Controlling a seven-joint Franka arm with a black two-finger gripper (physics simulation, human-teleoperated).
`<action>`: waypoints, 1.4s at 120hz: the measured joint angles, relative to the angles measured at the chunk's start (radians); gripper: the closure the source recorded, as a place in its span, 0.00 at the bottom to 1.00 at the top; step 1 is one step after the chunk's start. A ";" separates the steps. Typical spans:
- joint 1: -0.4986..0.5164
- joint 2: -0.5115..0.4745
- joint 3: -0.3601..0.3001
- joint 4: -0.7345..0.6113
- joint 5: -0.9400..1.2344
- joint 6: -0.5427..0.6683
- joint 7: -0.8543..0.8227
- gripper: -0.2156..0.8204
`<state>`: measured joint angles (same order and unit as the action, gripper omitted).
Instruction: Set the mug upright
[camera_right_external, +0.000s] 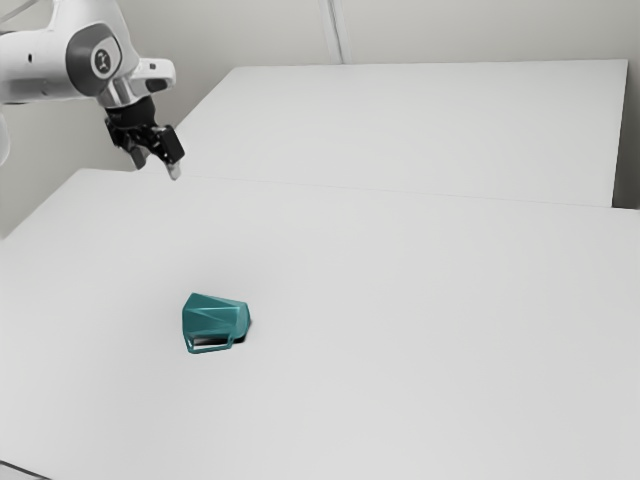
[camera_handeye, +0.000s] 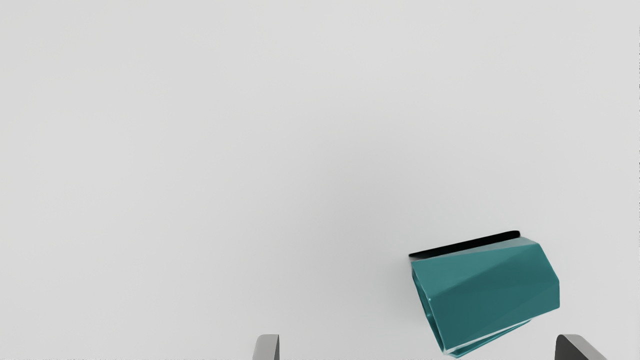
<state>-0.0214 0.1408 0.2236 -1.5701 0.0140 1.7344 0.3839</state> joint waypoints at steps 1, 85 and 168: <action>0.000 0.000 0.000 -0.001 -0.001 0.001 0.000 0.21; 0.196 -0.073 0.026 -0.469 -0.415 0.114 0.114 0.21; 0.350 0.108 -0.089 -0.516 -0.734 0.109 0.408 0.21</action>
<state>0.3283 0.2486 0.1347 -2.0863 -0.7195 1.8432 0.7915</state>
